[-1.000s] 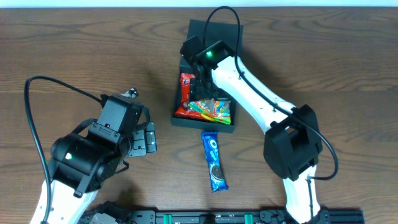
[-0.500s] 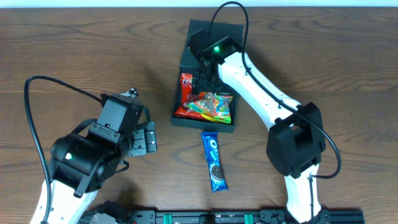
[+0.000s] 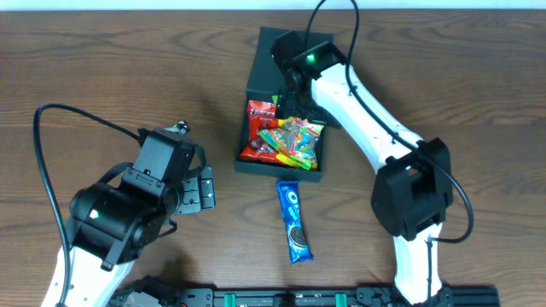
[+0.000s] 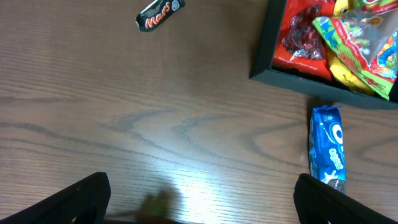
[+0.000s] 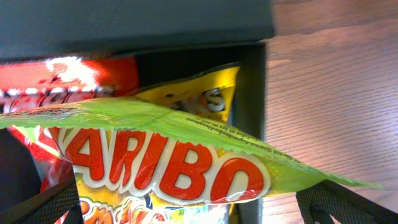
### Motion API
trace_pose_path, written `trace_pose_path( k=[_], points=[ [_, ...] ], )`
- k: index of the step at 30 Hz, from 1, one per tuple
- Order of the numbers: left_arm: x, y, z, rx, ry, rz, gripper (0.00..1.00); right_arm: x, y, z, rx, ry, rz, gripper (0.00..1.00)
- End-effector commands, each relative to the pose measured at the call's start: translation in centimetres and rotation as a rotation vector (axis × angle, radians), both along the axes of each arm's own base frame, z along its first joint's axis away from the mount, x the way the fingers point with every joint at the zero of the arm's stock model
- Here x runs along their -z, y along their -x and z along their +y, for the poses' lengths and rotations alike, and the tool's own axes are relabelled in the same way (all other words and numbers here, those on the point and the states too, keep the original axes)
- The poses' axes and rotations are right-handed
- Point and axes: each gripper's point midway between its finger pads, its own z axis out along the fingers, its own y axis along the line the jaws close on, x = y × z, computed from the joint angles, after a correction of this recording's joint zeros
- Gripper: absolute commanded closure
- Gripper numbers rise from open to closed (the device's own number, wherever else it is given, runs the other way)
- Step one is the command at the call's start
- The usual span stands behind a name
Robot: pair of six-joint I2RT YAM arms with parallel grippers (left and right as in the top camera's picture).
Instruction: Pack container
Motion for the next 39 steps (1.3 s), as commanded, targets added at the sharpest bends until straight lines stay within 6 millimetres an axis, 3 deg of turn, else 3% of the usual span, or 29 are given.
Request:
trace_pose_path(
  k=[1,6,13,18,27,29,35,39],
  points=[
    [0.1,0.0,0.4,-0.002,-0.018,-0.006,0.05,-0.6,-0.7,-1.7,0.066,0.037,-0.041,0.01],
    [0.0,-0.1,0.3,-0.002,-0.015,-0.012,0.05,0.3,-0.6,-1.0,0.052,0.017,-0.038,0.01],
    [-0.1,-0.2,0.2,-0.002,-0.013,-0.016,0.05,0.5,0.3,2.5,-0.05,-0.081,-0.01,0.01],
    [-0.1,-0.2,0.2,-0.002,-0.013,-0.017,0.05,0.2,0.1,2.8,-0.075,-0.053,-0.042,0.01],
    [-0.1,-0.2,0.2,-0.002,-0.013,-0.017,0.05,-5.7,0.7,0.0,-0.034,-0.057,-0.123,0.01],
    [-0.1,-0.2,0.2,-0.002,-0.013,-0.017,0.05,-6.7,1.2,0.7,-0.069,-0.093,-0.13,0.01],
    [-0.1,-0.2,0.2,-0.002,-0.013,-0.017,0.05,-7.8,1.0,5.5,-0.276,-0.187,-0.2,0.01],
    [-0.1,-0.2,0.2,-0.002,-0.013,-0.017,0.05,-8.0,-0.1,6.2,-0.297,-0.19,-0.25,0.01]
  ],
)
